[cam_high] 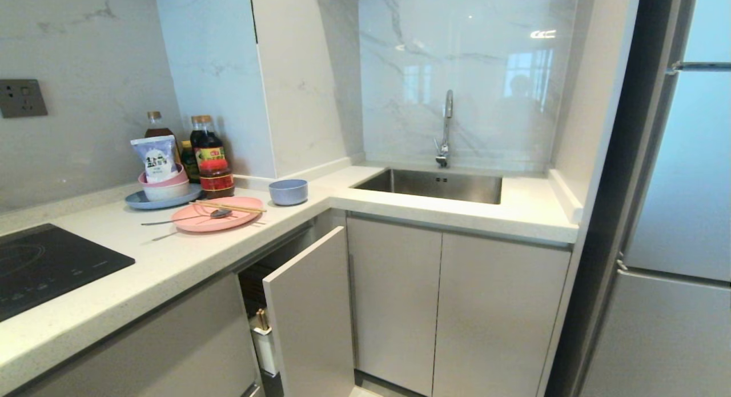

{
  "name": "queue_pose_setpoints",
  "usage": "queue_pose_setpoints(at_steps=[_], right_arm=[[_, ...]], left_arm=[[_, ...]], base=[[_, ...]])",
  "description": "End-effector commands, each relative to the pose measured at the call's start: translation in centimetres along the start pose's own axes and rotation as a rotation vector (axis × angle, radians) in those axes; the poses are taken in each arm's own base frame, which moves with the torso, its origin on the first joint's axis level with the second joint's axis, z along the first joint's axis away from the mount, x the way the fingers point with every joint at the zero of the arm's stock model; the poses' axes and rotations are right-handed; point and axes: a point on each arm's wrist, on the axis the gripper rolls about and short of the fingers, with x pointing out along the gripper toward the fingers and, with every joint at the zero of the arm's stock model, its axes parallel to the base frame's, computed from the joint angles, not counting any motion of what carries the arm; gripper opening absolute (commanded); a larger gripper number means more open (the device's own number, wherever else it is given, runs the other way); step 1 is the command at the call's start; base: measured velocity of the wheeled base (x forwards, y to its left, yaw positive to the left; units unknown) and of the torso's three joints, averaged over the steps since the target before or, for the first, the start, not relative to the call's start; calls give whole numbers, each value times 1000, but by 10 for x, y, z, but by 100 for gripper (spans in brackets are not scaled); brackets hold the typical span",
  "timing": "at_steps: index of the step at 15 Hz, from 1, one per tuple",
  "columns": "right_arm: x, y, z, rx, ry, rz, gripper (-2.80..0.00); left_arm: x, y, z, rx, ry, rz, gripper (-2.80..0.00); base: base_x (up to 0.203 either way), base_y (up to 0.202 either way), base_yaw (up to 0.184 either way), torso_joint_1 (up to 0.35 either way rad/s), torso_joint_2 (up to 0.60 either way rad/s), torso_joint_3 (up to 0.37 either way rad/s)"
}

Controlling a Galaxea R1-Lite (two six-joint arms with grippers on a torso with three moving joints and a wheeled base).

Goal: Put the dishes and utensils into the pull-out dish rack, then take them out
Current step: Open the cupboard

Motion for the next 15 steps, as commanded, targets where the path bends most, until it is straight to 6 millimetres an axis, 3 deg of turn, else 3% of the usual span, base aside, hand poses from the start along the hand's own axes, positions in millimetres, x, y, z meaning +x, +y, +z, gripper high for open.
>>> queue_pose_setpoints(at_steps=[1, 15], right_arm=[[0, 0, 0, -1, 0, 0, -280], [0, 0, 0, -1, 0, 0, -280]], left_arm=[[0, 0, 0, 0, -2, 0, -280], [0, 0, 0, -1, -1, 0, -280]], base=[[0, 0, 0, 0, 0, 0], [0, 0, 0, 0, 0, 0]])
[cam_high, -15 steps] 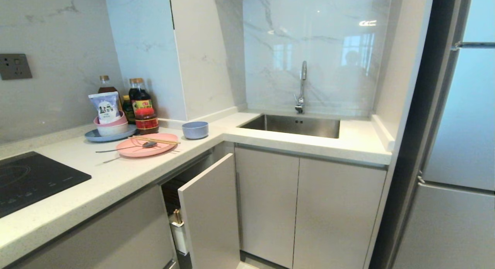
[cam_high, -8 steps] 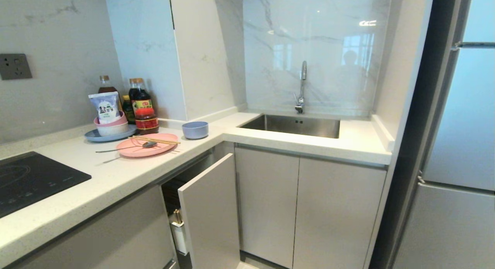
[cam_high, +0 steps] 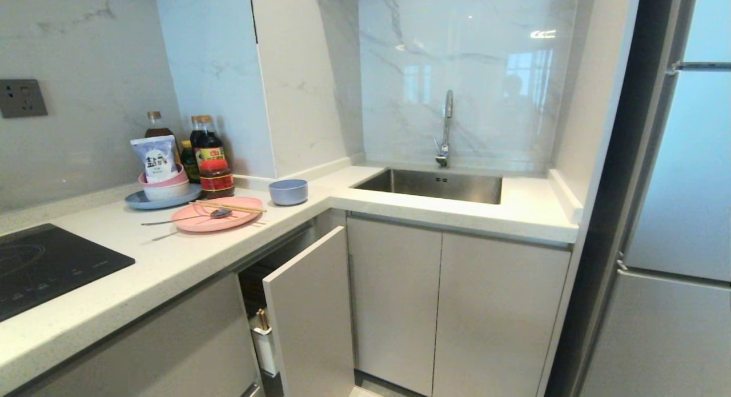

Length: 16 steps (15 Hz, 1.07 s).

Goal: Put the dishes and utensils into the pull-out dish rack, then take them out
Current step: Open the cupboard

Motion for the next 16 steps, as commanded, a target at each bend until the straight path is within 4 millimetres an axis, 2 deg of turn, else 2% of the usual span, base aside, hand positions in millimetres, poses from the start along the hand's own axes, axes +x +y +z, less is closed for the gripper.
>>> queue_pose_setpoints(at_steps=[1, 4, 6, 7, 11, 12, 14, 15, 16], right_arm=[[0, 0, 0, -1, 1, 0, -280], [0, 0, 0, -1, 1, 0, -280], [0, 0, 0, -1, 1, 0, -280], [0, 0, 0, -1, 1, 0, -280], [0, 0, 0, -1, 1, 0, -280], [0, 0, 0, -1, 1, 0, -280], [0, 0, 0, -1, 1, -1, -280], [0, 0, 0, -1, 1, 0, -280], [0, 0, 0, -1, 1, 0, -280]], left_arm=[[0, 0, 0, 1, -1, 1, -280], [0, 0, 0, 8, -3, 2, -280], [-4, 0, 14, 10, -51, 8, -280], [-10, 1, 29, 17, -92, 27, -280], [-61, 2, 127, 107, -281, 86, -280], [-67, 2, 154, 121, -303, 83, -280], [-64, 3, 215, 141, -325, 66, -280], [-58, 5, 242, 143, -335, 51, -280], [-43, 6, 268, 144, -325, 46, -280]], base=[[0, 0, 0, 0, 0, 0], [0, 0, 0, 0, 0, 0], [0, 0, 0, 0, 0, 0], [0, 0, 0, 0, 0, 0], [0, 0, 0, 0, 0, 0], [0, 0, 0, 0, 0, 0], [0, 0, 0, 0, 0, 0], [0, 0, 0, 0, 0, 0], [0, 0, 0, 0, 0, 0]])
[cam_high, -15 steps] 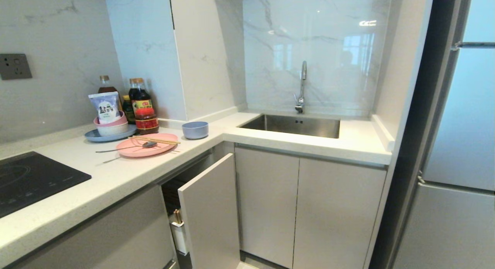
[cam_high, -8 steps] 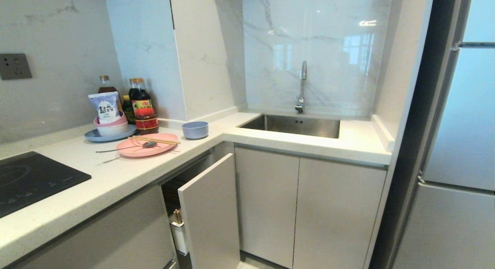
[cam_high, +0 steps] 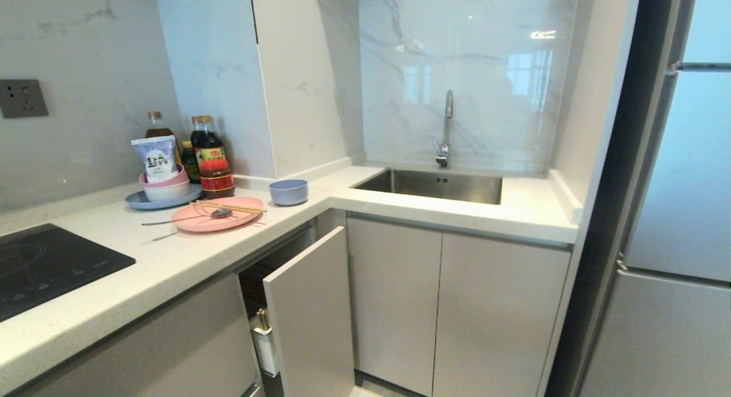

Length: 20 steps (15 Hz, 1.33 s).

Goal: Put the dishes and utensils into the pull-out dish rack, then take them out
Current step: Open the cupboard

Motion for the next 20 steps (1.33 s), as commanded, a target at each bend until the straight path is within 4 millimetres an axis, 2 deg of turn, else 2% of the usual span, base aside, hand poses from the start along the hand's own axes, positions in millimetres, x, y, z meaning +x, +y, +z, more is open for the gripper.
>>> queue_pose_setpoints(at_steps=[1, 3, 4, 6, 8, 11, 16, 20], right_arm=[[0, 0, 0, 0, 1, 0, -280], [0, 0, 0, 0, 1, 0, -280], [0, 0, 0, 0, 1, 0, -280], [0, 0, 0, 0, 1, 0, -280], [0, 0, 0, 0, 1, 0, -280], [0, 0, 0, 0, 1, 0, -280], [0, 0, 0, 0, 1, 0, -280], [0, 0, 0, 0, 1, 0, -280]], left_arm=[[69, 1, 27, 1, 83, -23, -280], [118, 0, 40, -1, 125, -32, -280], [143, -4, 38, -6, 163, -47, -280], [187, -14, 21, -67, 267, -73, -280], [230, -29, -12, -130, 410, -90, -280], [288, -60, -72, -126, 622, -136, -280], [341, -120, -164, -26, 888, -123, -280], [377, -153, -225, -16, 998, 0, -280]], base=[[0, 0, 0, 0, 0, 0], [0, 0, 0, 0, 0, 0], [0, 0, 0, 0, 0, 0], [0, 0, 0, 0, 0, 0], [0, 0, 0, 0, 0, 0], [0, 0, 0, 0, 0, 0], [0, 0, 0, 0, 0, 0], [0, 0, 0, 0, 0, 0]])
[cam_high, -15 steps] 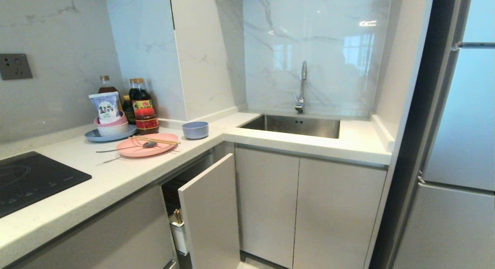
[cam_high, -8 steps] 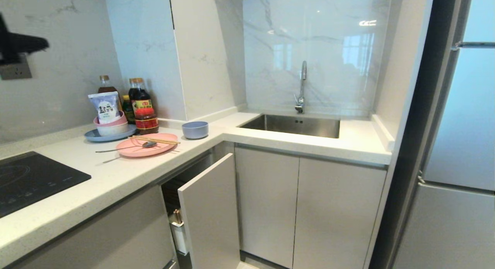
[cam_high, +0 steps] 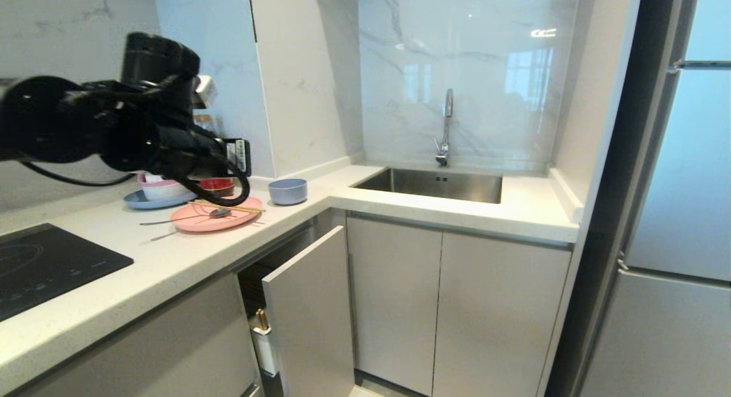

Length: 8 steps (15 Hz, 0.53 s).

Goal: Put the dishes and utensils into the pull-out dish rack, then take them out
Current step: Open the cupboard

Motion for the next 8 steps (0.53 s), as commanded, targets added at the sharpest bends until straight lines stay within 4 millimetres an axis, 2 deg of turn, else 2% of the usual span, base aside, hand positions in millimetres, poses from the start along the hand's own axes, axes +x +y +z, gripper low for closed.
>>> queue_pose_setpoints(at_steps=[1, 4, 8], right_arm=[[0, 0, 0, -1, 0, 0, -280], [0, 0, 0, -1, 0, 0, -280], [0, 0, 0, -1, 0, 0, -280]], left_arm=[[55, -21, -18, 21, 105, 38, -280], [100, -35, -32, 12, 188, 90, -280], [135, -40, -48, 2, 320, 141, -280]], base=[[0, 0, 0, 0, 0, 0], [0, 0, 0, 0, 0, 0], [0, 0, 0, 0, 0, 0]])
